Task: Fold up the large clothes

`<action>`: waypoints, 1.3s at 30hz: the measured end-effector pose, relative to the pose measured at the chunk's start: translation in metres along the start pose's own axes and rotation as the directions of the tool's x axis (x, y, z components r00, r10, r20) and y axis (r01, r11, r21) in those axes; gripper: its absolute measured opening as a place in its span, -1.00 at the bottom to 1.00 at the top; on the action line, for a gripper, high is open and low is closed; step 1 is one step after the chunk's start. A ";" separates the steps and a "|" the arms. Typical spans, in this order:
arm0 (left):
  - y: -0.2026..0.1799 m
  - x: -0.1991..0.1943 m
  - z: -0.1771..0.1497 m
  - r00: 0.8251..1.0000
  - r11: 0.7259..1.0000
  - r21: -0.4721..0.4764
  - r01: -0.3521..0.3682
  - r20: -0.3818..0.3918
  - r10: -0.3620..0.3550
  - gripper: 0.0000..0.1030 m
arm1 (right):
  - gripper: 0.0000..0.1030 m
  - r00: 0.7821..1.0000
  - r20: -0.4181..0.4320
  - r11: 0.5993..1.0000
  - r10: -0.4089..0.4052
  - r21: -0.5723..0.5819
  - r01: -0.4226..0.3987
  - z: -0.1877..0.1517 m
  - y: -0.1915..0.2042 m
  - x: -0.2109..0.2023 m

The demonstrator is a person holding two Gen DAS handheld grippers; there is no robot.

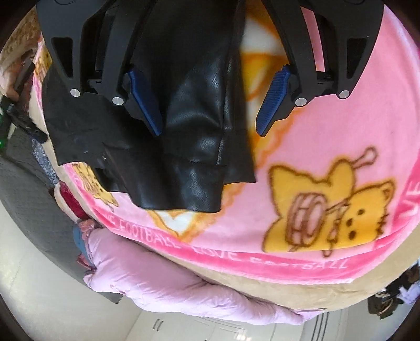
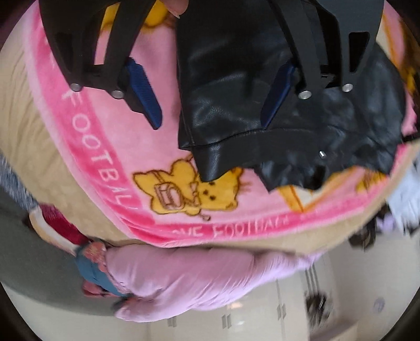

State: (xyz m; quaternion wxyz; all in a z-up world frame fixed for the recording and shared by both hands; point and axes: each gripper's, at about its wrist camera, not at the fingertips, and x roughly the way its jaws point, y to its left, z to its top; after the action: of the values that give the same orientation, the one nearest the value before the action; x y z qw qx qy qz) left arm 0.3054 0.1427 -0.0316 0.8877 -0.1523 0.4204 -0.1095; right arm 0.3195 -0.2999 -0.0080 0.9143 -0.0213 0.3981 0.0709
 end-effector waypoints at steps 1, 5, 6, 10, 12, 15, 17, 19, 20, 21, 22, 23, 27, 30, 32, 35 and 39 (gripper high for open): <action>0.000 0.001 0.001 1.000 1.000 -0.011 0.029 0.002 -0.029 0.13 | 0.01 1.000 -0.017 1.000 -0.007 -0.013 0.007 0.001 0.002 0.009; 0.003 0.003 0.001 1.000 1.000 -0.018 0.007 0.017 -0.007 -0.76 | -0.77 1.000 -0.004 1.000 -0.031 0.005 0.031 0.001 -0.003 0.022; 0.004 0.000 0.000 0.999 1.000 -0.011 0.009 0.032 -0.008 -0.82 | -0.85 1.000 0.019 0.999 -0.015 0.036 0.015 -0.001 -0.007 0.017; -0.005 -0.028 0.001 0.990 0.999 0.021 0.031 0.134 -0.034 -0.88 | -0.88 0.989 0.129 0.983 0.069 0.162 -0.090 0.002 -0.028 -0.013; -0.012 -0.044 0.006 0.981 0.998 0.031 0.051 0.186 -0.056 -0.88 | -0.88 0.978 0.174 0.958 0.118 0.241 -0.158 0.008 -0.041 -0.024; -0.020 -0.055 0.017 0.969 0.999 0.033 0.041 0.241 -0.048 -0.88 | -0.88 0.970 0.196 0.920 0.143 0.336 -0.203 0.020 -0.052 -0.025; -0.019 -0.049 0.025 0.969 0.999 0.015 0.033 0.244 -0.036 -0.88 | -0.88 0.974 0.186 0.908 0.126 0.374 -0.189 0.026 -0.056 -0.016; -0.015 -0.038 0.029 0.974 1.000 -0.011 0.026 0.227 -0.022 -0.88 | -0.88 0.981 0.161 0.903 0.112 0.396 -0.168 0.028 -0.057 -0.003; -0.013 -0.030 0.031 0.977 1.000 -0.017 0.015 0.212 -0.011 -0.88 | -0.88 0.985 0.141 0.901 0.103 0.407 -0.153 0.028 -0.056 0.007; -0.011 -0.021 0.032 0.980 1.000 -0.019 -0.005 0.198 0.008 -0.88 | -0.88 0.988 0.121 0.901 0.095 0.413 -0.137 0.027 -0.055 0.017; -0.008 -0.008 0.032 0.984 0.999 -0.028 -0.032 0.174 0.036 -0.88 | -0.88 0.990 0.106 0.901 0.087 0.416 -0.124 0.025 -0.054 0.025; -0.004 -0.002 0.032 0.986 0.998 -0.039 -0.042 0.157 0.048 -0.88 | -0.88 0.994 0.086 0.903 0.069 0.418 -0.099 0.021 -0.053 0.035; 0.008 0.023 0.023 0.991 0.995 -0.065 -0.077 0.105 0.083 -0.79 | -0.86 0.999 0.029 0.908 0.041 0.416 -0.050 0.012 -0.052 0.056; 0.019 0.034 0.014 0.992 0.993 -0.090 -0.079 0.090 0.088 -0.68 | -0.85 1.000 0.005 0.913 0.026 0.406 -0.026 0.008 -0.051 0.063; 0.024 0.037 0.010 0.992 0.991 -0.109 -0.073 0.095 0.084 -0.62 | -0.85 1.000 -0.008 0.919 0.011 0.395 -0.007 0.006 -0.048 0.067; 0.025 0.036 0.008 0.989 0.989 -0.123 -0.084 0.110 0.097 -0.43 | -0.82 1.000 -0.013 0.927 -0.021 0.375 0.024 0.002 -0.044 0.071; 0.030 0.031 0.007 0.989 0.986 -0.156 -0.065 0.122 0.084 -0.29 | -0.62 0.997 -0.031 0.932 -0.064 0.357 0.071 0.002 -0.040 0.068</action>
State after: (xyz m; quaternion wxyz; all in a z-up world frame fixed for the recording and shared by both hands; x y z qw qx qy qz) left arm 0.3325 0.1615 -0.0601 0.9023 -0.2102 0.3749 -0.0338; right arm 0.3727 -0.3310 -0.0573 0.9010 0.1308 0.4122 -0.0343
